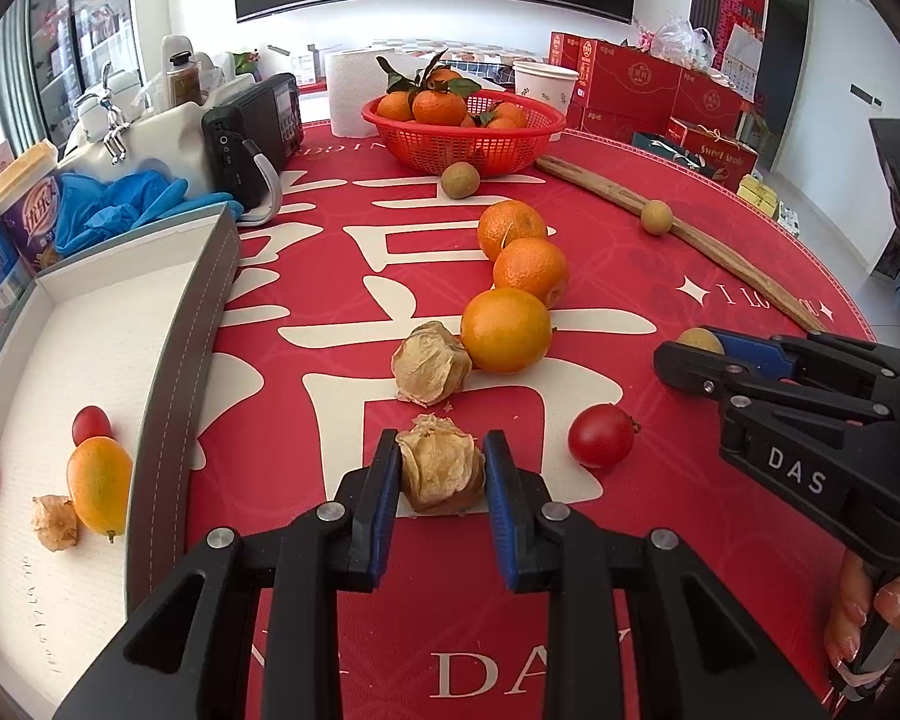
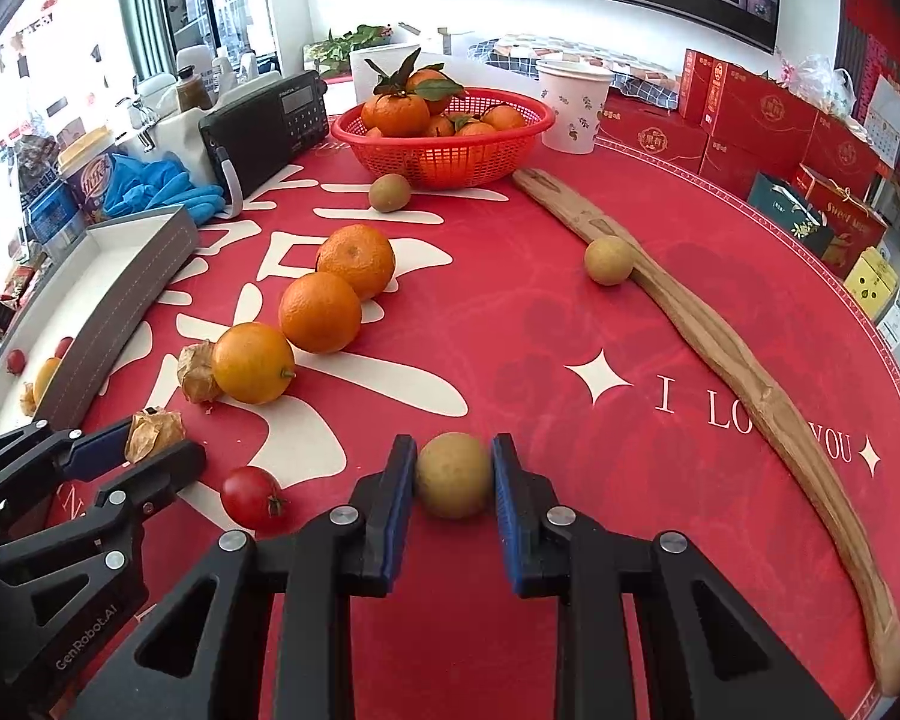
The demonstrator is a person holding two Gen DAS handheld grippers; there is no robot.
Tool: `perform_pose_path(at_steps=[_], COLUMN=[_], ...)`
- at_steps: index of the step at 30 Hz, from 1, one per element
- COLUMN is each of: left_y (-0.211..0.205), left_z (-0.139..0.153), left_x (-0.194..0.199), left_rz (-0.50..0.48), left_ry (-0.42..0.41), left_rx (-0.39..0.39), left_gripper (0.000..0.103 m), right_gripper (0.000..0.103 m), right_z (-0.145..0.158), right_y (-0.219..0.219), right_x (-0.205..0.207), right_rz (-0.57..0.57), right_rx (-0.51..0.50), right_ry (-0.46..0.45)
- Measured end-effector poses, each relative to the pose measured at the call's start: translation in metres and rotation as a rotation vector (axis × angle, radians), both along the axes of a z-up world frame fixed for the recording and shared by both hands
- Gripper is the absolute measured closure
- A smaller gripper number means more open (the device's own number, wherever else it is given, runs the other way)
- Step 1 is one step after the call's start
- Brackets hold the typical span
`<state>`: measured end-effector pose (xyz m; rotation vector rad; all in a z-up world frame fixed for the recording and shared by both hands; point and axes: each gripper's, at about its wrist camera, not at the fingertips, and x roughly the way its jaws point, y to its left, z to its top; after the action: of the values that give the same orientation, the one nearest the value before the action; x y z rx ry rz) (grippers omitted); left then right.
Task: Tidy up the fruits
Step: 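Carry the physalis in the left tool and brown fruit in the right tool over the tray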
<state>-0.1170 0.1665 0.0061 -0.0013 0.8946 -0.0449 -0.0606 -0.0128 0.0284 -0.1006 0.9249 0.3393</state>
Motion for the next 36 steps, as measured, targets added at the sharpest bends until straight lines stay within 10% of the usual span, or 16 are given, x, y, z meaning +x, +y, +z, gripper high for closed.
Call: perform_pose_path(at_steps=[36], left_y=[0.004], left_z=[0.010], left_x=[-0.011], left_rz=[0.012], left_ry=[-0.062], left_rx=[-0.025], left_gripper=[0.075], right_gripper=[0.076], right_z=[0.002], right_y=[-0.010], right_x=[0.004], right_rz=[-0.032], right_rx=[0.080], right_ry=[0.024])
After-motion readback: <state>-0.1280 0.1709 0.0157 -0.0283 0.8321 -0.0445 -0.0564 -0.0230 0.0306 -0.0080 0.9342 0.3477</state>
